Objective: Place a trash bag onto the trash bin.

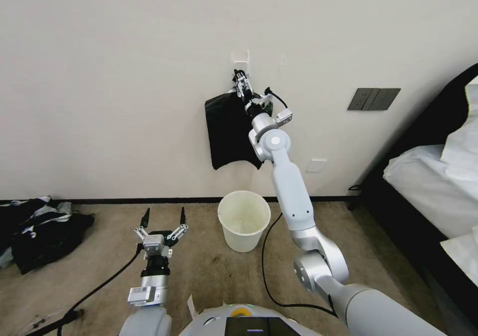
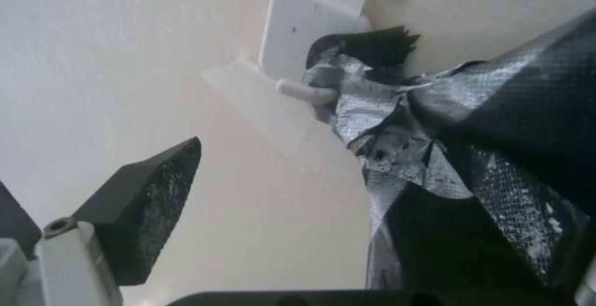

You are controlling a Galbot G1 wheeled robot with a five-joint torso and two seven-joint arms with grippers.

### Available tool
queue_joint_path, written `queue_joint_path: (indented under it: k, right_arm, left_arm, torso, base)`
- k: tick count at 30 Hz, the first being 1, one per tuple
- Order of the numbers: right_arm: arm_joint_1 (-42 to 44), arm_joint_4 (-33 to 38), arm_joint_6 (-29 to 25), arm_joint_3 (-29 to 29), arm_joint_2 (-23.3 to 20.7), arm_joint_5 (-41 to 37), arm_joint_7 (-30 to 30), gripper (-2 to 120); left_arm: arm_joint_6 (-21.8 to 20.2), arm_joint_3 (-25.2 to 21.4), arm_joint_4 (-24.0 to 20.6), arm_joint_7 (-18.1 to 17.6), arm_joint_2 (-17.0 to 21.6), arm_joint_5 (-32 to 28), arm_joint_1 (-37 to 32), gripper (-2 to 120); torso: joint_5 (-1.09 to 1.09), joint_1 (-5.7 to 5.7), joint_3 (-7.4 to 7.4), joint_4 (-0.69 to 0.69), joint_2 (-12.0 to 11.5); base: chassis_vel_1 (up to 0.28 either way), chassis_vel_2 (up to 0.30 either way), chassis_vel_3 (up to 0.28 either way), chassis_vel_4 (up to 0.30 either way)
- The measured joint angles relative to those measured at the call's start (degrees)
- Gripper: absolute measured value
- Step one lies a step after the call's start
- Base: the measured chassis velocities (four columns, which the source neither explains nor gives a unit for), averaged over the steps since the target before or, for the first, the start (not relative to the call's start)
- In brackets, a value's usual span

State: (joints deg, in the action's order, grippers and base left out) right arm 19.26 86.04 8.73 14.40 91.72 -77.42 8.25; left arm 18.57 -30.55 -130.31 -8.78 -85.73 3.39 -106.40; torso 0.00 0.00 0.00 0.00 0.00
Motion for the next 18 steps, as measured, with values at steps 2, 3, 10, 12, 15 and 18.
queue_joint_path:
  k: [2,3,10,12,15,18]
  right_arm:
    - [-0.2,-0.2,0.0,-0.2,0.1,0.0,-0.3,99]
    - [-0.4,-0.4,0.1,-0.3,0.1,0.0,-0.6,98]
    - [-0.6,-0.4,0.2,-0.3,0.0,0.0,-0.9,89]
    - [-0.5,-0.1,0.2,-0.3,-0.1,0.0,-1.1,80]
    - [-0.3,-0.1,0.2,-0.3,-0.2,0.0,-1.1,75]
    - [-0.1,0.1,0.2,-0.3,-0.3,0.1,-1.4,61]
  left_arm:
    - [0.0,-0.1,-0.1,0.0,0.0,0.0,0.0,100]
    - [0.0,-0.1,-0.1,0.0,0.0,0.0,0.0,100]
    - [0.1,-0.3,-0.2,0.0,-0.1,-0.1,-0.1,100]
    - [0.1,-0.3,-0.2,0.0,-0.1,-0.1,-0.1,100]
    - [0.1,-0.3,-0.2,0.0,-0.2,-0.1,-0.1,100]
    - [0.1,-0.1,-0.3,0.0,-0.2,-0.1,0.0,100]
  torso:
    - [0.00,0.00,0.00,0.00,0.0]
    - [0.00,0.00,0.00,0.01,0.0]
    - [0.00,0.00,0.00,0.00,0.0]
    - [0.00,0.00,0.00,0.00,0.0]
    - [0.00,0.00,0.00,0.00,0.0]
    - [0.00,0.00,0.00,0.00,0.0]
  base:
    - [0.000,0.000,0.000,0.000]
    - [0.000,0.000,0.000,0.000]
    - [0.000,0.000,0.000,0.000]
    - [0.000,0.000,0.000,0.000]
    - [0.000,0.000,0.000,0.000]
    - [0.000,0.000,0.000,0.000]
